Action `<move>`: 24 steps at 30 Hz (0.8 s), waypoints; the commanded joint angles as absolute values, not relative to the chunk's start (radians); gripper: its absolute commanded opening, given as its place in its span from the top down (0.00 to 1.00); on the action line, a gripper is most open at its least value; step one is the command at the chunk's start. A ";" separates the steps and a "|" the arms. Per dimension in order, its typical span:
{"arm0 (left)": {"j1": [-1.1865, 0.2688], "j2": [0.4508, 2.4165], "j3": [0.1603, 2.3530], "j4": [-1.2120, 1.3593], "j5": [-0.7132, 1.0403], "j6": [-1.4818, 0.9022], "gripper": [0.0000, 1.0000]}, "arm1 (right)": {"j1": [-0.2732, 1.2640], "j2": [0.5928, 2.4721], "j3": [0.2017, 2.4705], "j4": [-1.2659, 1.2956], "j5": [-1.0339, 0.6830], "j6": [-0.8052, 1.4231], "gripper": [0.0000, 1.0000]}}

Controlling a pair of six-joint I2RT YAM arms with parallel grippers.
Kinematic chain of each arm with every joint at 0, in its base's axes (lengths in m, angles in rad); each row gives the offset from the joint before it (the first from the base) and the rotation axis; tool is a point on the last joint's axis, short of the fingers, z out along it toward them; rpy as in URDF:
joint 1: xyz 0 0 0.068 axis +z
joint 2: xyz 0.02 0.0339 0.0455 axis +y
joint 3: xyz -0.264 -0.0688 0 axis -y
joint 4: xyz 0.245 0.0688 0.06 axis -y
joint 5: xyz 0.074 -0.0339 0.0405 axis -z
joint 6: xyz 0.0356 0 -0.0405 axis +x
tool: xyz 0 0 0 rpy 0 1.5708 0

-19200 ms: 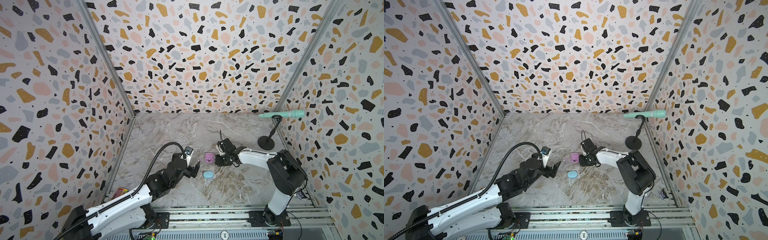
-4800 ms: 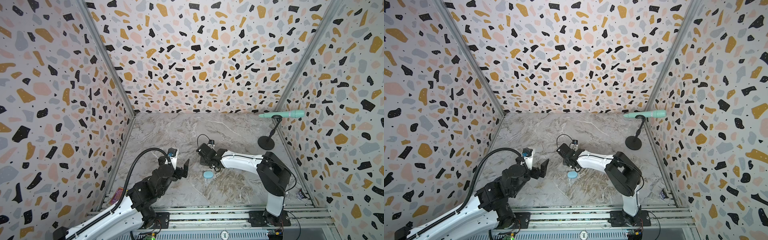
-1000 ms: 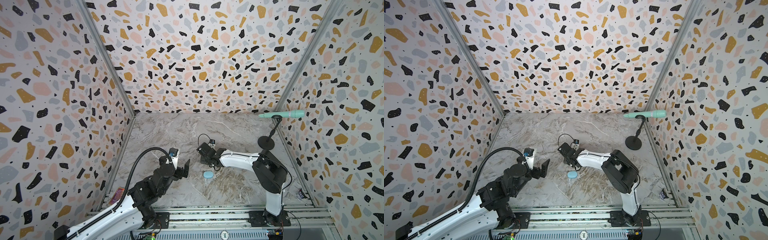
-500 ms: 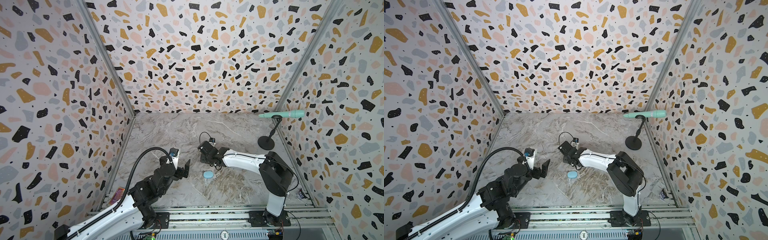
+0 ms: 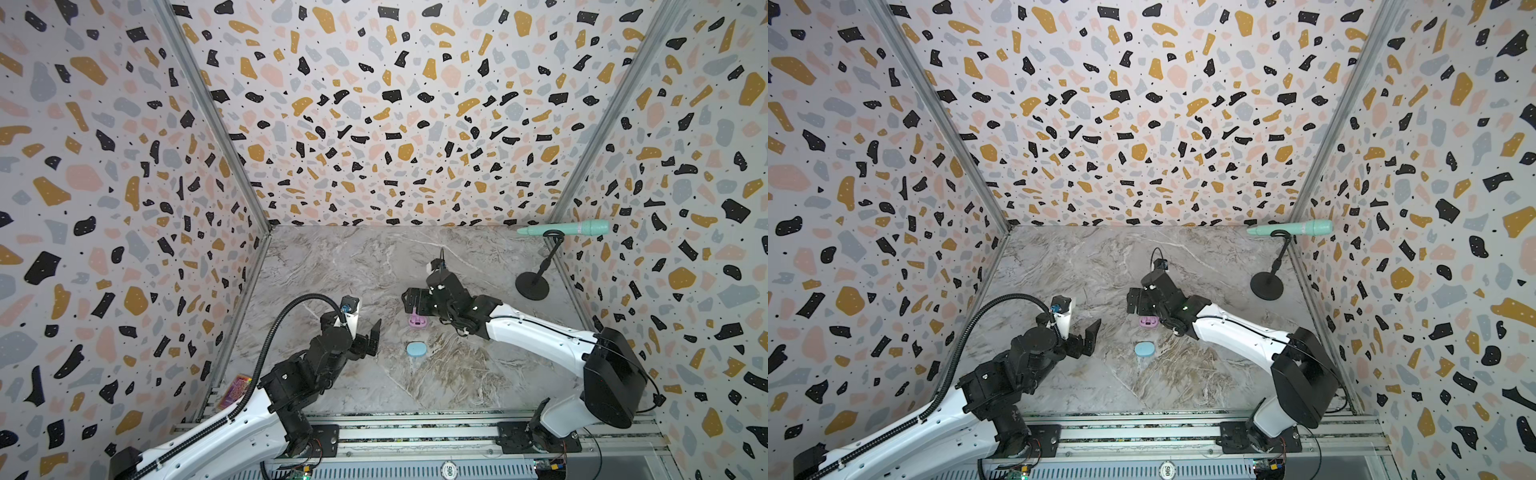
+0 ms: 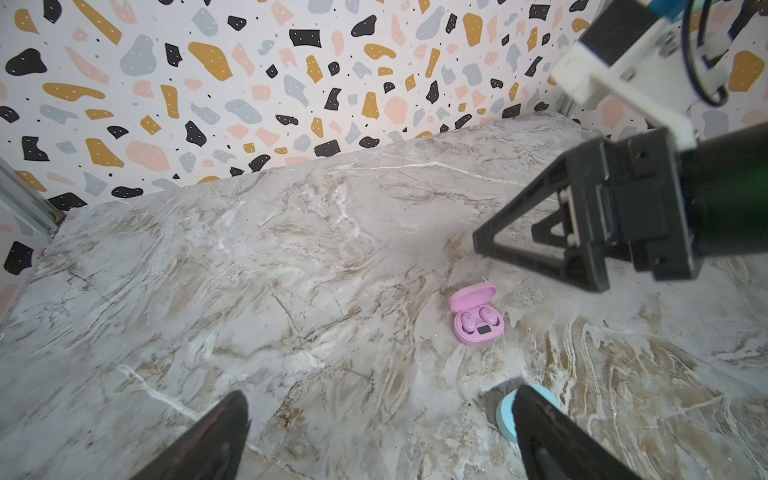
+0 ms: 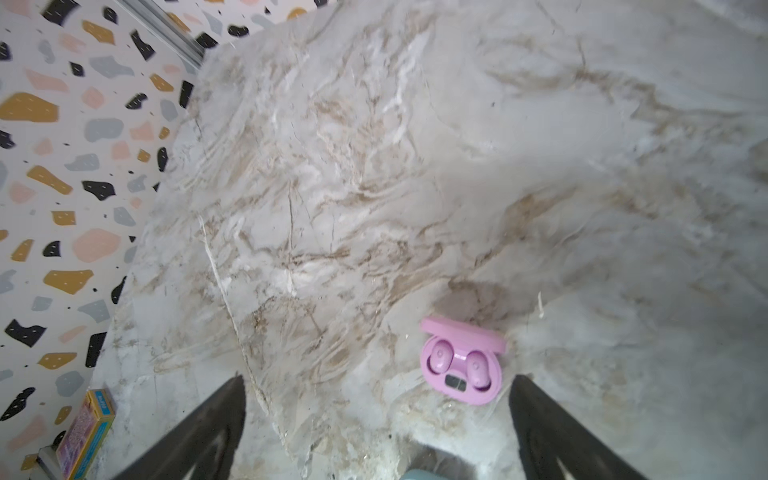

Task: Insert the wireless bluetooth earbuds into the charging case
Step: 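Open the right gripper and raise it above the pink case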

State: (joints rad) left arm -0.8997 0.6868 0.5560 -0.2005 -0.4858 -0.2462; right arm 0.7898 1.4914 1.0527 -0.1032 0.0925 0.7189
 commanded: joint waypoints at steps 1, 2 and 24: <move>-0.904 0.687 0.542 -0.163 -0.468 -0.235 0.00 | 0.701 1.441 1.027 -0.014 -0.099 0.563 0.01; -0.904 0.689 0.539 -0.160 -0.466 -0.235 0.00 | 0.679 1.442 1.029 -0.011 -0.142 0.544 0.01; -0.904 0.708 0.490 -0.114 -0.362 -0.232 0.00 | 0.587 1.662 1.126 -0.026 -0.370 0.351 0.01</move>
